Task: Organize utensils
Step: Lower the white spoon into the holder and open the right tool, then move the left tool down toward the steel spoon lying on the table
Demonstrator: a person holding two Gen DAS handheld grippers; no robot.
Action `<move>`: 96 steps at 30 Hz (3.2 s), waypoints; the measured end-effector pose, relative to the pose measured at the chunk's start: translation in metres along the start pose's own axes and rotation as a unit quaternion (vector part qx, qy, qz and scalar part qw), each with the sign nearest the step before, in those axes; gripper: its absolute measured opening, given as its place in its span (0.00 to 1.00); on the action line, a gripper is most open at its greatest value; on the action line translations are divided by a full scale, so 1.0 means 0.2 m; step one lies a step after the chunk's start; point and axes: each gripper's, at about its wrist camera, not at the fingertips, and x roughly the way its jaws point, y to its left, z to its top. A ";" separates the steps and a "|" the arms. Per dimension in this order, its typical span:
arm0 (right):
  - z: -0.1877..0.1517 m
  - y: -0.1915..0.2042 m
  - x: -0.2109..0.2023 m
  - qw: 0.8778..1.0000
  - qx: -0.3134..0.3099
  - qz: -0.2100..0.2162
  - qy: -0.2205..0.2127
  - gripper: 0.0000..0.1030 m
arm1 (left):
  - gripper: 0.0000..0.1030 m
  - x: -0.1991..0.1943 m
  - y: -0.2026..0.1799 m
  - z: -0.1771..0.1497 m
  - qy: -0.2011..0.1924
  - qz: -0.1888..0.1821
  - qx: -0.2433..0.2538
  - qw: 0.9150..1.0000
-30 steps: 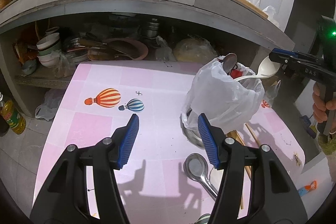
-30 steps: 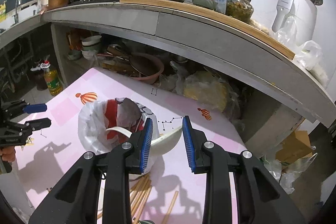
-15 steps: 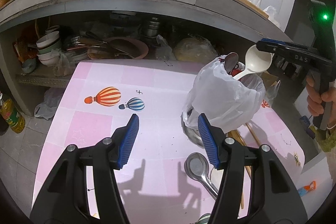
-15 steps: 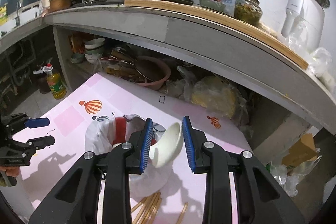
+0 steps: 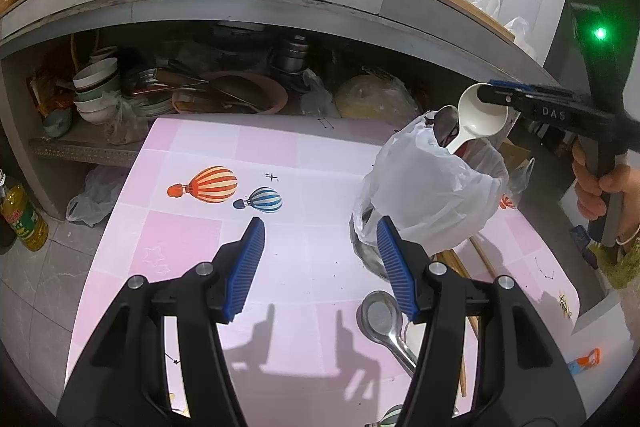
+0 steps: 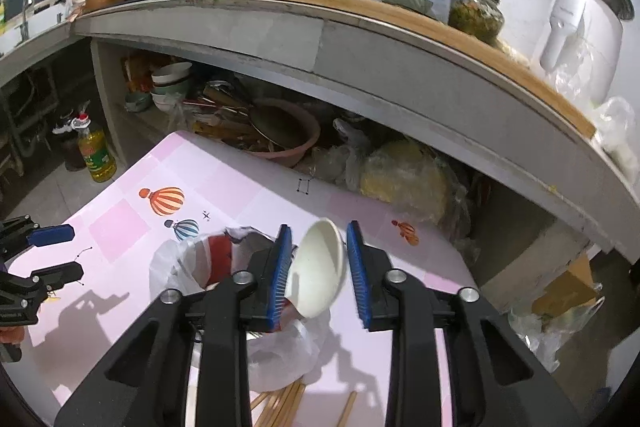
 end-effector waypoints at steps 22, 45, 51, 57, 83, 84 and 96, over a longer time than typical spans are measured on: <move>0.12 0.34 -0.11 0.932 -0.333 -0.138 -0.018 0.05 | 0.54 -0.06 0.05 -0.01 -0.012 0.002 -0.012 1.000; 0.02 -0.02 -0.12 0.994 -0.095 0.050 0.005 0.36 | 0.59 -0.09 0.03 -0.05 -0.008 0.003 0.004 1.000; -0.01 -0.15 -0.26 0.997 -0.036 0.063 -0.018 0.37 | 0.60 -0.08 -0.03 -0.05 -0.005 -0.004 0.011 1.000; -0.13 -0.21 -0.41 0.997 0.034 0.063 -0.035 0.58 | 0.73 -0.09 -0.05 -0.09 -0.008 -0.030 -0.005 1.000; -1.00 0.09 -0.43 0.990 0.132 -0.045 0.003 0.94 | 0.92 -0.05 -0.16 -0.33 0.040 -0.059 -0.050 0.996; -1.02 0.10 -0.41 0.990 0.137 -0.031 0.004 0.94 | 0.92 -0.05 -0.17 -0.34 0.040 -0.065 -0.053 0.996; -1.03 0.23 -0.28 0.989 0.132 0.055 0.033 0.94 | 0.92 0.08 -0.25 -0.36 0.038 -0.061 0.002 0.997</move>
